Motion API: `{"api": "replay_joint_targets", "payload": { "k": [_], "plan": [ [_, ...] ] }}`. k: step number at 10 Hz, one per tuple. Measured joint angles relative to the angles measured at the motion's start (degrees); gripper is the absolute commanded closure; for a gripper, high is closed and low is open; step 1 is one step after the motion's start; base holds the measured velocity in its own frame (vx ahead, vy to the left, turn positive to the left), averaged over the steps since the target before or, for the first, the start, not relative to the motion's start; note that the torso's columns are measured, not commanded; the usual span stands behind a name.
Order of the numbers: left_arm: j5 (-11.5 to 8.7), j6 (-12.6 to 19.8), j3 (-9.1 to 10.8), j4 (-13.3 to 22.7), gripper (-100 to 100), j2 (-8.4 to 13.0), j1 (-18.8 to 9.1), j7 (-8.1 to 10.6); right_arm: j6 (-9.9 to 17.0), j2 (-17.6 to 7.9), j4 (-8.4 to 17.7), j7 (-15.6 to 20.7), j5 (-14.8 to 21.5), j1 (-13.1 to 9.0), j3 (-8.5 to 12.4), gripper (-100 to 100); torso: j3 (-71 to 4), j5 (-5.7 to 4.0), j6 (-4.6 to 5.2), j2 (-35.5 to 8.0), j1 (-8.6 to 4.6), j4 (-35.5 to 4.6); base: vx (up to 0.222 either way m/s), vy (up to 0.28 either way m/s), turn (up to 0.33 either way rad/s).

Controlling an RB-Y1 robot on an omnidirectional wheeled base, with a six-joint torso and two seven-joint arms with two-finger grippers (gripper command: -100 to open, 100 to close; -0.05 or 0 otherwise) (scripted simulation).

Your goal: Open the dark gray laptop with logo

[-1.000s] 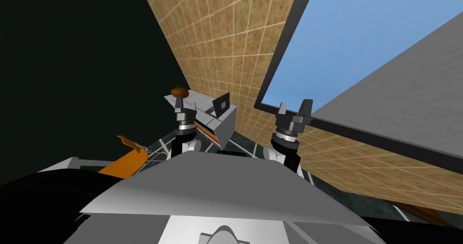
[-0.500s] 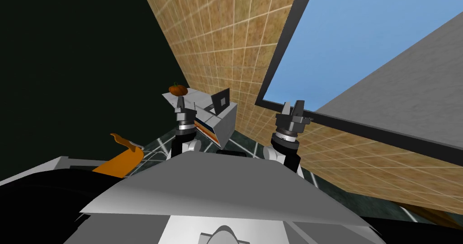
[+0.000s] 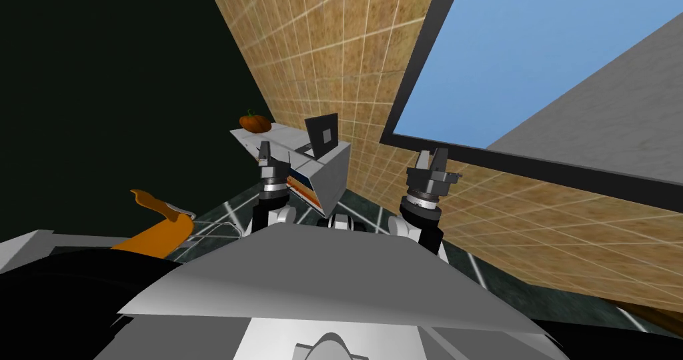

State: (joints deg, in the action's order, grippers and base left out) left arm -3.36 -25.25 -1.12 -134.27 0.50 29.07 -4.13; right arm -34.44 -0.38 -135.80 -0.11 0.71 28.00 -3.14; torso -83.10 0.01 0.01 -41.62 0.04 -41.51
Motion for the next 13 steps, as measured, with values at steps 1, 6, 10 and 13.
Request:
{"api": "replay_joint_targets", "payload": {
  "k": [1, 6, 10, 13],
  "plan": [
    [0.0, 0.4, 0.24, 0.4, -100, 1.5, -0.4, -0.09, 0.0, 0.0, 0.0, 0.0, 0.0, 0.0, 0.0, 0, -1.1, 0.01, 0.0, -0.6, 0.04, -0.6, -0.077, 0.046, -0.133],
    [-0.3, 4.1, 2.85, 3.1, -100, 7.3, -2.5, -0.34, 0.0, 0.0, 0.0, 0.0, 0.0, 0.0, 0.0, 0, -1.5, -0.01, -0.01, -0.7, -0.02, -0.8, -0.11, 0.045, -0.2],
    [-0.5, 8.6, 5.86, 5.7, -100, 10.1, -5.2, -0.41, 0.0, 0.0, 0.0, 0.0, 0.0, 0.0, 0.0, 0, -1.5, -0.02, -0.03, -0.6, -0.05, -0.8, -0.123, 0.043, -0.228],
    [-0.5, 11.8, 7.86, 7.8, -100, 11.9, -7.4, -0.36, 0.0, 0.0, 0.0, 0.0, 0.0, 0.0, 0.0, 0, -1.5, -0.02, -0.03, -0.6, -0.05, -0.8, -0.113, 0.033, -0.248]
  ]
}}
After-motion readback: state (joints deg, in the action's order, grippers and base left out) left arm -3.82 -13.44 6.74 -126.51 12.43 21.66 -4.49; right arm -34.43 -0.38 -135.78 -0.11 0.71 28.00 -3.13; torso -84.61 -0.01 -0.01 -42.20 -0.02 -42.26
